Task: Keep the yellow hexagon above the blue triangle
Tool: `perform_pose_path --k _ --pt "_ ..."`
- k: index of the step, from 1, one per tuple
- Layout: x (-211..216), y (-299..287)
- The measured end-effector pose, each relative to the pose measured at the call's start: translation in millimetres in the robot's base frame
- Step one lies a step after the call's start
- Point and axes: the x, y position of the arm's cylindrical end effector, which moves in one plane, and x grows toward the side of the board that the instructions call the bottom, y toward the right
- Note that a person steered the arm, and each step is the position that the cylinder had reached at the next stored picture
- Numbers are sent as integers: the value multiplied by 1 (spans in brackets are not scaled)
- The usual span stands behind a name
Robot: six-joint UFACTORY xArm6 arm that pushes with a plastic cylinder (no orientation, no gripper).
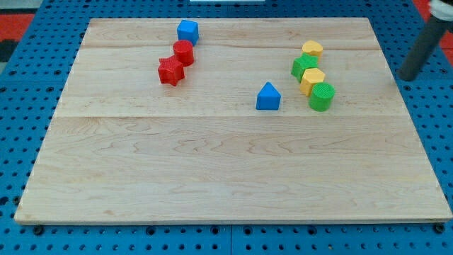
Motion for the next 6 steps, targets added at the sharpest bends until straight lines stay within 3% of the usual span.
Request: perform_pose_path --k 3,5,6 --pt "19 -69" --pt "13 -192" --pt "-8 -227"
